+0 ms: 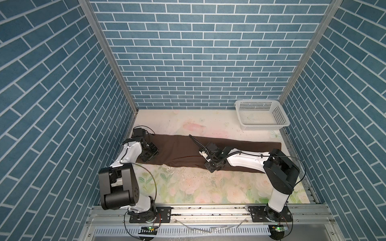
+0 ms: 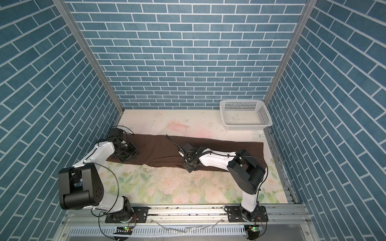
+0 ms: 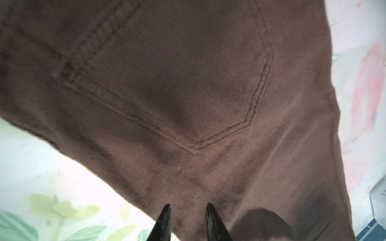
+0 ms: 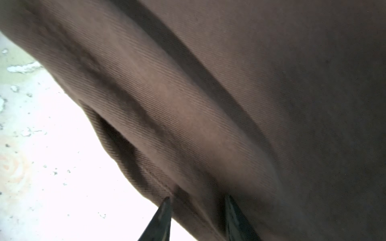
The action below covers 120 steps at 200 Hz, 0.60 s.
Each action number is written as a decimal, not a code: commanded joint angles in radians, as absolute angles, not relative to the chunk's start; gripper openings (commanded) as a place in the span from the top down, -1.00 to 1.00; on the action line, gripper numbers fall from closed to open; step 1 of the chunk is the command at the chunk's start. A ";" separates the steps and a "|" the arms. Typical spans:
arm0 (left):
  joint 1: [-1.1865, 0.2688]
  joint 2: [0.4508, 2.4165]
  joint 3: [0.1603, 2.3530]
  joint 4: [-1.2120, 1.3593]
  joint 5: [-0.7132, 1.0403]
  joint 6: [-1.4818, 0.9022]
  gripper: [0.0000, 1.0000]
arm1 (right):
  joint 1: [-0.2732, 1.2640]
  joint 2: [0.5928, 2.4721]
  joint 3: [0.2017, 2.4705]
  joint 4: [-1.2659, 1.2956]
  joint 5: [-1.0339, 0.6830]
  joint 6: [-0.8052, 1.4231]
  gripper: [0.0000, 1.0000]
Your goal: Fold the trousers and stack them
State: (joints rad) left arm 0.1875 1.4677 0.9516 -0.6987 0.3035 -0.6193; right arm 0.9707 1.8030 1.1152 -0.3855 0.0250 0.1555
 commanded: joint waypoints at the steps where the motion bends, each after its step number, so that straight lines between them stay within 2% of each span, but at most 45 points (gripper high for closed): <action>1: 0.202 1.456 0.929 -0.730 0.287 -0.605 0.39 | 0.976 1.830 1.124 -0.357 0.033 0.119 0.13; 10: 0.201 1.454 0.927 -0.730 0.288 -0.606 0.39 | 0.976 1.834 1.119 -0.339 0.051 0.120 0.14; 23: 0.202 1.450 0.921 -0.731 0.288 -0.606 0.39 | 0.975 1.839 1.113 -0.319 0.072 0.127 0.29; 39: 0.202 1.447 0.918 -0.732 0.286 -0.606 0.39 | 0.976 1.835 1.098 -0.296 0.078 0.141 0.64; 51: 0.202 1.446 0.916 -0.733 0.284 -0.605 0.39 | 0.975 1.828 1.086 -0.286 0.082 0.151 1.00; 120: 0.212 1.467 0.906 -0.727 0.236 -0.609 0.39 | 0.979 1.646 0.992 -0.374 0.065 0.203 1.00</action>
